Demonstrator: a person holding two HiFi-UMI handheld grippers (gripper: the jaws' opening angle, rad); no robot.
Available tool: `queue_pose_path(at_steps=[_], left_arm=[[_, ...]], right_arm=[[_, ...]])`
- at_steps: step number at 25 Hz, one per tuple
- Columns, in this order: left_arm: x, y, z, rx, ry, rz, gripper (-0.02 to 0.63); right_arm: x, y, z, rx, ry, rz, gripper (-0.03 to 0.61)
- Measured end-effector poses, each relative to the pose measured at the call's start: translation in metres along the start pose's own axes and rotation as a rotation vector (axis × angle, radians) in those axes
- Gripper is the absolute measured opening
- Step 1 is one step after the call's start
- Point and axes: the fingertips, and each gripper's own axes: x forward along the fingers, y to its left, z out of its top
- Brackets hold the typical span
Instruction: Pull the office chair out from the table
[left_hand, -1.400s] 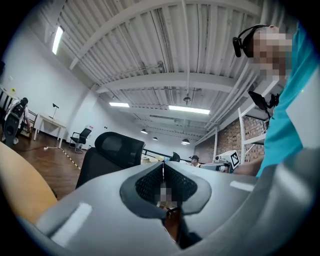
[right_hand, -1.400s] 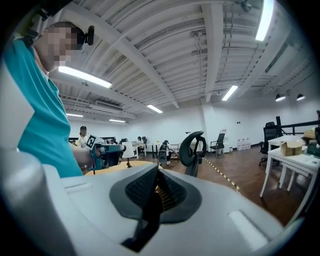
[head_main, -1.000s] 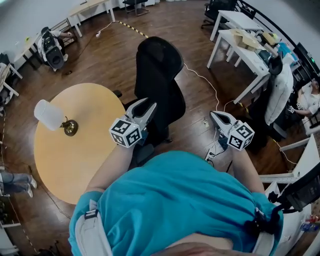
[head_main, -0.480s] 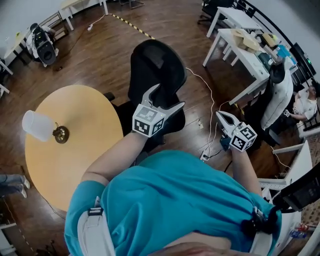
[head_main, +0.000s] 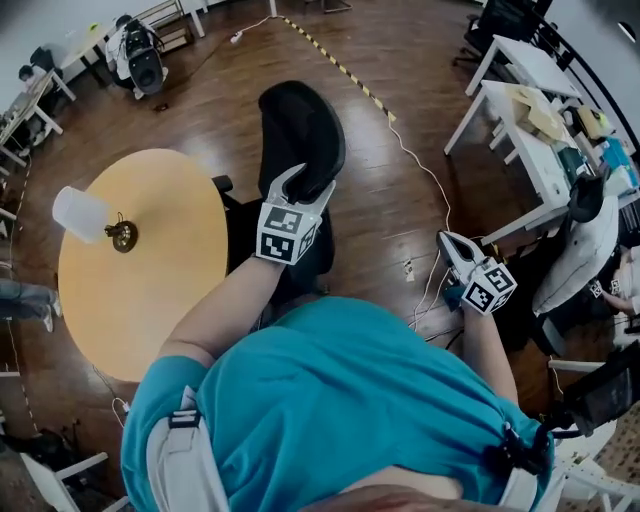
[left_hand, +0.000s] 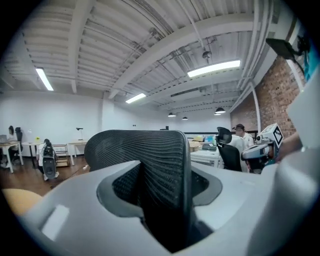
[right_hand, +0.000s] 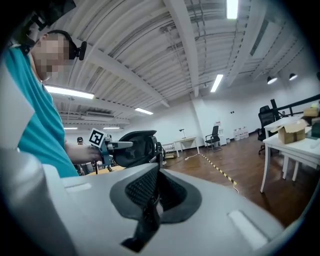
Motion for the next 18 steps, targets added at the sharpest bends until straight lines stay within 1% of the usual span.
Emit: queue_pose_path(at_steps=[3, 6, 11, 15, 18], left_arm=[[0.024, -0.005, 0.0, -0.001, 0.019, 0.091, 0.163], [0.029, -0.004, -0.011, 0.008, 0.04, 0.143, 0.14], [0.06, -0.023, -0.008, 0.0, 0.06, 0.152, 0.137], [0.083, -0.039, -0.002, -0.016, 0.055, 0.146, 0.143], [0.105, -0.045, 0.001, -0.013, 0.066, 0.13, 0.142]], right_arm=[[-0.025, -0.051, 0.004, 0.017, -0.001, 0.015, -0.002], [-0.036, -0.072, -0.003, 0.024, -0.005, 0.035, -0.002], [-0.053, -0.11, 0.007, 0.032, -0.017, 0.046, -0.002], [-0.064, -0.126, 0.014, 0.036, -0.029, 0.047, -0.002], [-0.074, -0.141, 0.014, 0.041, -0.033, 0.033, -0.002]])
